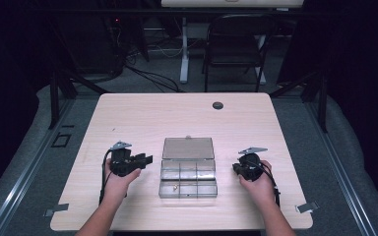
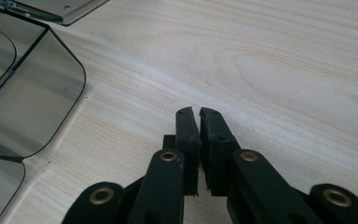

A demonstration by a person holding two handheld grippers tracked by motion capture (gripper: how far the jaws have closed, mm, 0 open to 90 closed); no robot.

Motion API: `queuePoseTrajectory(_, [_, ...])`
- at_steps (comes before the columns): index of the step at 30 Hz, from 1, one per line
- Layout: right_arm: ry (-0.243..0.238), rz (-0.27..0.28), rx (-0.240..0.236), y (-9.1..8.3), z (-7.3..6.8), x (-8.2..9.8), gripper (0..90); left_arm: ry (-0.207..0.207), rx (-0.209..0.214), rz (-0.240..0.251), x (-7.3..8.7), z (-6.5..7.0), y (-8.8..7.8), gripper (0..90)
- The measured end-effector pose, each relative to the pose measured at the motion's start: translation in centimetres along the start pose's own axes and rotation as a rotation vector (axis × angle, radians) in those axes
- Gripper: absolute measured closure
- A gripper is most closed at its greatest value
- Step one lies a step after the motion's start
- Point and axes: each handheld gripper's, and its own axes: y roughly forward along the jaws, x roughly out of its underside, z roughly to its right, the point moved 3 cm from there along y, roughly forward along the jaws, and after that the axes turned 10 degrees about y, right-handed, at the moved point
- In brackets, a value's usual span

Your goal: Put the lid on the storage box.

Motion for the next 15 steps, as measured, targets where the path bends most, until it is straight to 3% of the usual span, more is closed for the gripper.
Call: queuePoseTrajectory(15, [-0.014,0.025,0.000,-0.25,-0.38,-0.19,88.1,0.000,0.000,0.000,-0.02,-0.04,-0.04,58.0])
